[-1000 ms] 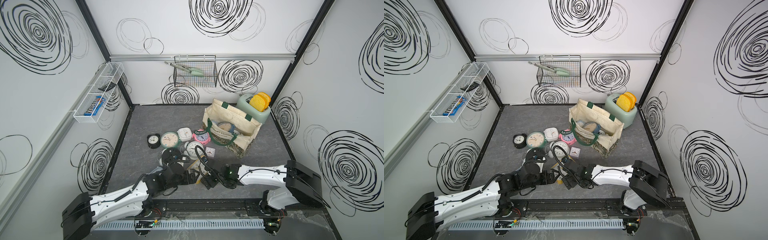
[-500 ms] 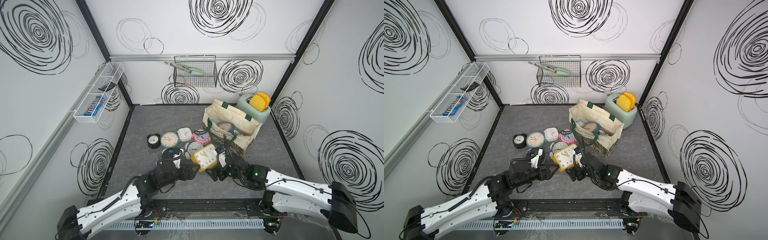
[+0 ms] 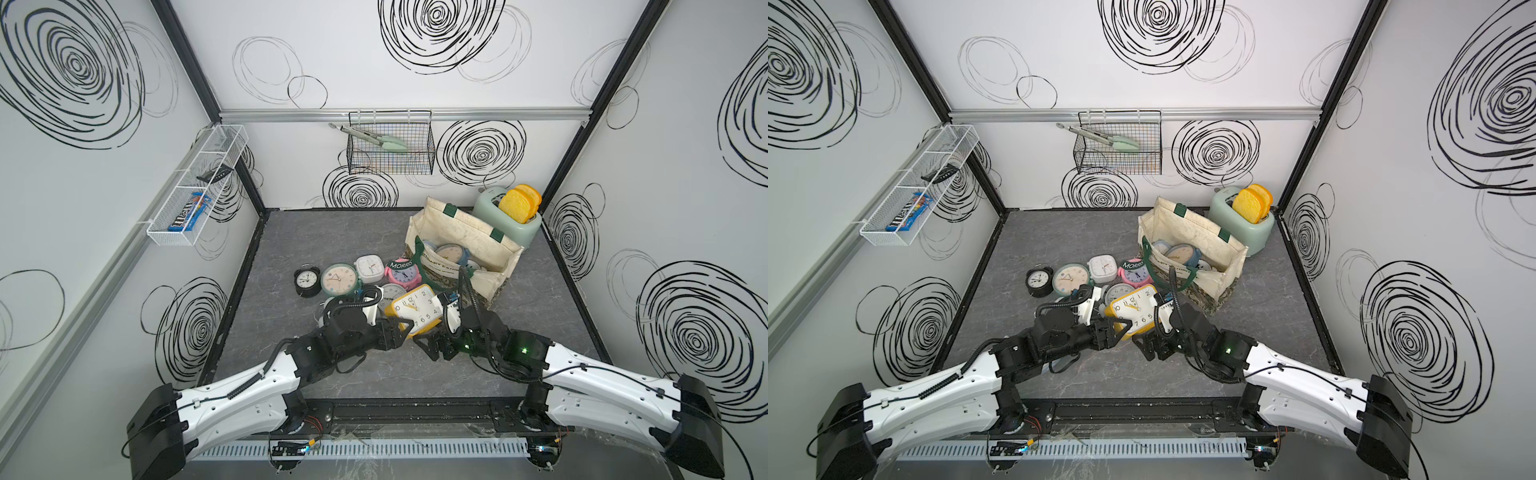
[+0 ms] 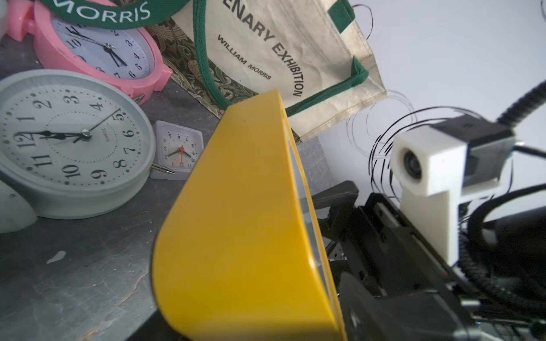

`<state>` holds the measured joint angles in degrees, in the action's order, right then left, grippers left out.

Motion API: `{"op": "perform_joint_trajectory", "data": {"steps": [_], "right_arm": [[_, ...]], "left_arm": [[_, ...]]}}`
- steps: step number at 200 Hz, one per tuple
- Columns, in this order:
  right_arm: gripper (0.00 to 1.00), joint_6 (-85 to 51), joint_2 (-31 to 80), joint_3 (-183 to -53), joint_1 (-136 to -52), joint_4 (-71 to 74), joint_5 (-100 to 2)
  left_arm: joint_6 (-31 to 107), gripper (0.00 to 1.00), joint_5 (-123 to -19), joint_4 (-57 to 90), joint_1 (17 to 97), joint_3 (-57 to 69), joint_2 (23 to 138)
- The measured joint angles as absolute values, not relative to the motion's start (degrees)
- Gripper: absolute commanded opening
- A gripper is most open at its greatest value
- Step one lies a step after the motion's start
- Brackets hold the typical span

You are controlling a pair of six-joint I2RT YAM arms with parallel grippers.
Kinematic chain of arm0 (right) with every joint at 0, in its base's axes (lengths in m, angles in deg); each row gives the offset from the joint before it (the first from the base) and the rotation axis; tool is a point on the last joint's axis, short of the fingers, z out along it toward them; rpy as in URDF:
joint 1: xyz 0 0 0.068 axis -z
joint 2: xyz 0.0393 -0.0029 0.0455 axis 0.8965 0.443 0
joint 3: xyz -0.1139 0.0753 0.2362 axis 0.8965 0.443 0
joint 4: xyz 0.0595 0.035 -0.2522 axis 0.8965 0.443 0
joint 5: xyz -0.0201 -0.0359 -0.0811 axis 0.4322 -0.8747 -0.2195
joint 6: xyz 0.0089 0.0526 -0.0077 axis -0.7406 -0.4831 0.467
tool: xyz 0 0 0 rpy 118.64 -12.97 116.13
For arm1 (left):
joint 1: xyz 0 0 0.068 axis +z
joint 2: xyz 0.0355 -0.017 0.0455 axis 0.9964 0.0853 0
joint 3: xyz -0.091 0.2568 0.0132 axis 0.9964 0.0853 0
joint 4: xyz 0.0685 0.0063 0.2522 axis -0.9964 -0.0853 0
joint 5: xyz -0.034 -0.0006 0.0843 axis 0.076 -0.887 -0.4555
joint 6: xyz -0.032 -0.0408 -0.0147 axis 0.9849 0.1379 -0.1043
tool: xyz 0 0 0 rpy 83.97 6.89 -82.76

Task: Put the alarm clock into the canvas bag
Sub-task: Pick up the alarm from the center of the board.

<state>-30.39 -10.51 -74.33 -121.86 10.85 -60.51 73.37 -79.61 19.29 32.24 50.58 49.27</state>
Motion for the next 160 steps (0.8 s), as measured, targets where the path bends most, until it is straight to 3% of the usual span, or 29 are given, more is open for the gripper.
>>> {"op": "perform_joint_trajectory", "data": {"steps": [54,74,86,100,160], "right_arm": [[0.53,-30.4,-10.6,-74.3,-121.7,10.9,-60.6],[0.59,-30.3,-10.7,-74.3,-121.6,10.6,-60.6],[0.68,-30.2,-10.7,-74.3,-121.6,10.6,-60.5],[0.99,-29.8,-10.9,-74.3,-121.6,10.5,-60.4],[0.97,-27.0,-14.3,-82.1,-120.4,13.2,-63.8]], "left_arm": [[77.4,0.42,-79.3,23.6,32.1,50.3,49.8],[78.3,0.35,-79.5,24.2,32.0,50.2,49.8],[78.7,0.34,-79.8,23.9,32.0,50.2,49.7],[78.7,0.32,-80.0,22.6,31.9,49.5,49.5],[72.1,0.28,-89.8,4.8,33.7,37.0,47.7]]}}
